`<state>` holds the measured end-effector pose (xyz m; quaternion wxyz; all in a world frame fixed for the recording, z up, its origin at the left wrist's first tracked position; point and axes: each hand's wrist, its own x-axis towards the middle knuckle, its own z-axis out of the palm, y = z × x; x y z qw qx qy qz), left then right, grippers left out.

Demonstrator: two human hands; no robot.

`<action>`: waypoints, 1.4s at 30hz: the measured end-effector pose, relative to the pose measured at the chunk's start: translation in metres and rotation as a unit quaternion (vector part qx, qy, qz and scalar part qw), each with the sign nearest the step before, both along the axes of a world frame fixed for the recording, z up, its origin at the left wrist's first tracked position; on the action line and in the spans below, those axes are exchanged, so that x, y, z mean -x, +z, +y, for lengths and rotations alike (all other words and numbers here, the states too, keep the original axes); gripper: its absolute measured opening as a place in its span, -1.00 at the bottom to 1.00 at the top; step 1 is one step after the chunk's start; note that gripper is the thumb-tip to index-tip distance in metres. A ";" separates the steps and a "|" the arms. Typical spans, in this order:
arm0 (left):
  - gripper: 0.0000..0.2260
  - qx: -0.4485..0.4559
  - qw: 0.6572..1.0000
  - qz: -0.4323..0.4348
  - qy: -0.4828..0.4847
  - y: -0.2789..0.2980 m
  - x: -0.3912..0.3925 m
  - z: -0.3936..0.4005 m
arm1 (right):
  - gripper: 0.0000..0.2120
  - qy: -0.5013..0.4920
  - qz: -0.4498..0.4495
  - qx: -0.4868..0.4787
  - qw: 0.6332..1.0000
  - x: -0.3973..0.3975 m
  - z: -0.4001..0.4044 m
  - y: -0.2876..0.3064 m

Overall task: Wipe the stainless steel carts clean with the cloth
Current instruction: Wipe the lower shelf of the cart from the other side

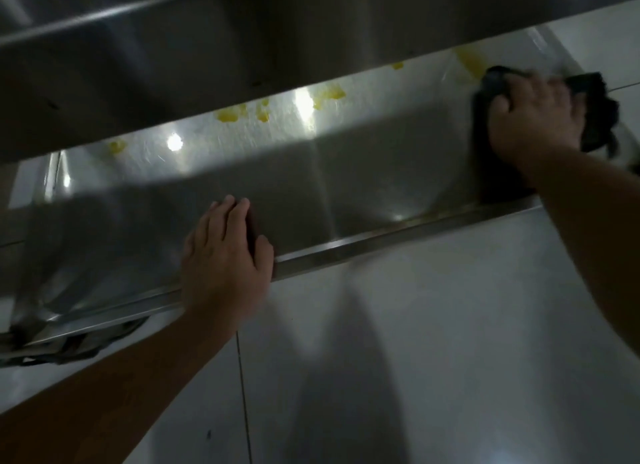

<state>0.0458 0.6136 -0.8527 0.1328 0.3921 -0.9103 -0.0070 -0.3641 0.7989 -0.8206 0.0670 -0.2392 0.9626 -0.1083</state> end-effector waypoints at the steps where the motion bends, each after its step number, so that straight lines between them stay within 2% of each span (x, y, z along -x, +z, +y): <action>1: -0.47 -0.002 1.000 -0.002 0.001 0.000 0.000 0.000 | -0.40 -0.033 -0.004 -0.001 0.999 0.003 -0.001 -0.001; 4: -0.47 -0.012 1.000 -0.013 0.008 0.001 0.002 0.002 | -0.39 -0.046 0.002 0.005 0.999 -0.012 -0.027 -0.005; 9: -0.45 -0.020 0.999 -0.028 0.018 0.003 0.005 0.004 | -0.46 0.140 0.032 0.011 0.990 -0.101 -0.114 -0.004; 13: -0.45 -0.024 0.999 -0.029 0.007 0.004 0.002 0.003 | -0.52 0.373 0.045 0.027 0.926 -0.203 -0.170 -0.006; 16: -0.47 -0.027 0.999 -0.038 -0.002 0.006 0.001 0.002 | -0.49 0.442 0.008 0.027 0.896 -0.209 -0.171 -0.007; 17: -0.47 -0.027 0.999 -0.038 -0.001 0.007 0.001 0.002 | -0.49 0.442 0.015 0.027 0.897 -0.194 -0.166 -0.006; 19: -0.46 -0.031 0.999 -0.036 0.005 0.009 0.002 0.002 | -0.50 0.387 0.032 0.028 0.921 -0.148 -0.151 -0.004; 23: -0.45 -0.030 0.999 -0.044 0.008 0.010 0.002 0.002 | -0.49 0.176 0.040 0.014 0.983 -0.018 -0.084 0.002; 26: -0.46 -0.024 0.999 -0.038 0.015 0.008 0.004 0.002 | -0.41 0.079 0.012 -0.011 0.997 0.047 -0.014 0.003; 29: -0.46 -0.022 0.999 -0.036 0.016 0.006 0.003 0.003 | -0.41 0.052 -0.013 -0.011 0.999 0.028 0.026 0.000; 33: -0.46 -0.019 0.999 -0.034 0.018 0.006 0.003 0.003 | -0.41 -0.025 -0.005 0.001 1.000 -0.065 0.024 -0.007; 35: -0.46 -0.017 0.999 -0.031 0.024 0.005 0.003 0.003 | -0.42 0.025 0.003 -0.003 1.000 -0.123 0.006 -0.008; 38: -0.45 -0.023 0.999 -0.032 0.027 0.006 0.002 0.003 | -0.39 0.219 0.020 0.001 0.976 -0.213 -0.020 -0.010; 40: -0.45 -0.028 0.999 -0.029 0.023 0.006 0.001 0.001 | -0.37 0.314 0.017 0.000 0.949 -0.232 -0.023 -0.011; 42: -0.46 -0.028 0.999 -0.029 0.017 0.005 0.001 0.001 | -0.37 0.367 0.032 0.015 0.930 -0.211 -0.010 -0.008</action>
